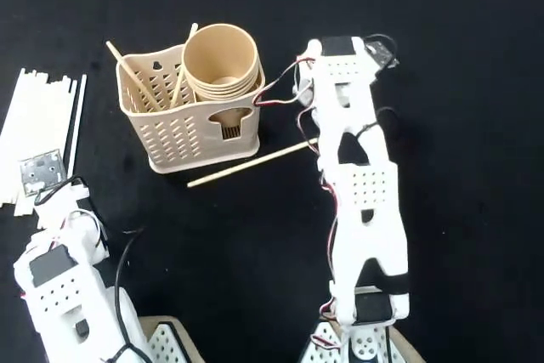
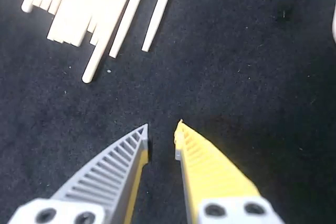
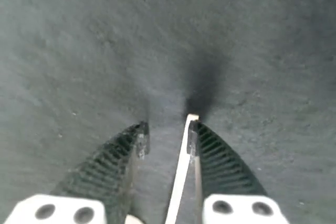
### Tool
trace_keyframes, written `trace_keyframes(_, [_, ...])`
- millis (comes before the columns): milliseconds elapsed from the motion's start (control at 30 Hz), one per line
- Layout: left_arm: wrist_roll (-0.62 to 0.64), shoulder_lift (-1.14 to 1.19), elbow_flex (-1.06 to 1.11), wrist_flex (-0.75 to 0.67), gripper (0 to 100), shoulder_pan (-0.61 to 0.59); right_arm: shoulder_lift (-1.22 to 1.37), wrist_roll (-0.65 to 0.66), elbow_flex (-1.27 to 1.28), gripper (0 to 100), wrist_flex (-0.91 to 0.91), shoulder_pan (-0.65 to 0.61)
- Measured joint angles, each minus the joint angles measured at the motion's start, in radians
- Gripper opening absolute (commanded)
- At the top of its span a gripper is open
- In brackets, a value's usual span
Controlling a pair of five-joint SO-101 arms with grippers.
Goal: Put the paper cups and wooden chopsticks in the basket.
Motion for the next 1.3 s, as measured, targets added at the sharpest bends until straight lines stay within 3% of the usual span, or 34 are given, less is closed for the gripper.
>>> trace_keyframes(467, [-0.002,0.000,0.000,0.000,9,0.000,0.011,-0.005,-0.091,12.3,0.040,0.043])
trace_keyframes(867, [-0.002,0.000,0.000,0.000,9,0.000,-0.226,-0.009,0.239,12.3,0.040,0.054])
trace_keyframes(1300, [-0.002,0.000,0.000,0.000,9,0.000,-0.213,-0.038,0.302,12.3,0.014,0.008])
